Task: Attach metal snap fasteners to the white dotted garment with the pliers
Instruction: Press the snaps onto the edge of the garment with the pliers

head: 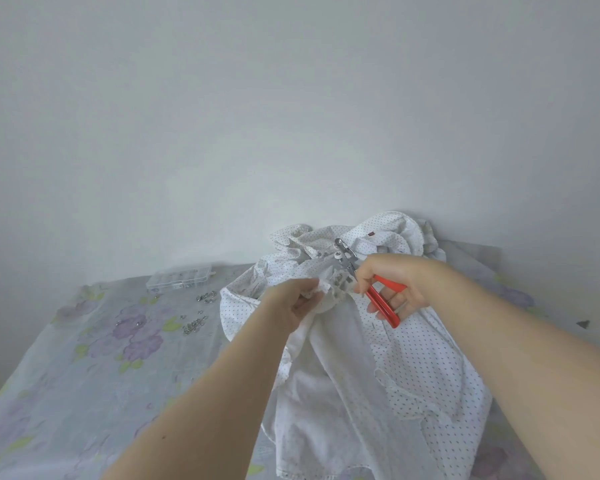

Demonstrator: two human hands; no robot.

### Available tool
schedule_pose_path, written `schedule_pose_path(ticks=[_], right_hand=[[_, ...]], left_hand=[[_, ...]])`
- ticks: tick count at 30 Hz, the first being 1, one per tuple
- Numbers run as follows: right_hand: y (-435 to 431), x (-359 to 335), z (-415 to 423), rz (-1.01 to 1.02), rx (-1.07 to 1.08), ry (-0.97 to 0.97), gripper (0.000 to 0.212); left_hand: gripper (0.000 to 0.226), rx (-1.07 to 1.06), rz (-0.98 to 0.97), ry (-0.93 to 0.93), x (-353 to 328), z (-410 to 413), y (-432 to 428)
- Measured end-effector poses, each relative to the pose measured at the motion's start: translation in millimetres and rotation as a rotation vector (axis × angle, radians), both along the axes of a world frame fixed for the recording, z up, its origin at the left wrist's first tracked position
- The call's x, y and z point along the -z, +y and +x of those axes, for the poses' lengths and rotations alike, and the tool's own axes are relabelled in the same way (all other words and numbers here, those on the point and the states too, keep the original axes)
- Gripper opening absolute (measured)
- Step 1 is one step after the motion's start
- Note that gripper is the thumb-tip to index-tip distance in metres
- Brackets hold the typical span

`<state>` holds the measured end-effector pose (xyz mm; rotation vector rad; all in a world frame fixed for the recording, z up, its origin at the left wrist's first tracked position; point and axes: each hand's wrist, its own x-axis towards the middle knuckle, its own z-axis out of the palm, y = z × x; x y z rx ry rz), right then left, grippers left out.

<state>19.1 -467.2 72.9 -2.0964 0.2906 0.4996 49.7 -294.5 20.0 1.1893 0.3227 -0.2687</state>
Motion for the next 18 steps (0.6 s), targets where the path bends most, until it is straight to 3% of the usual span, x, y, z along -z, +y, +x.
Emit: schedule_pose_path(ticks=[18], right_hand=[[-12,5,-17,0.031,-0.168,0.207,0.047]], left_hand=[[0.016,-0.067,0.163,-0.065,-5,22,-17]])
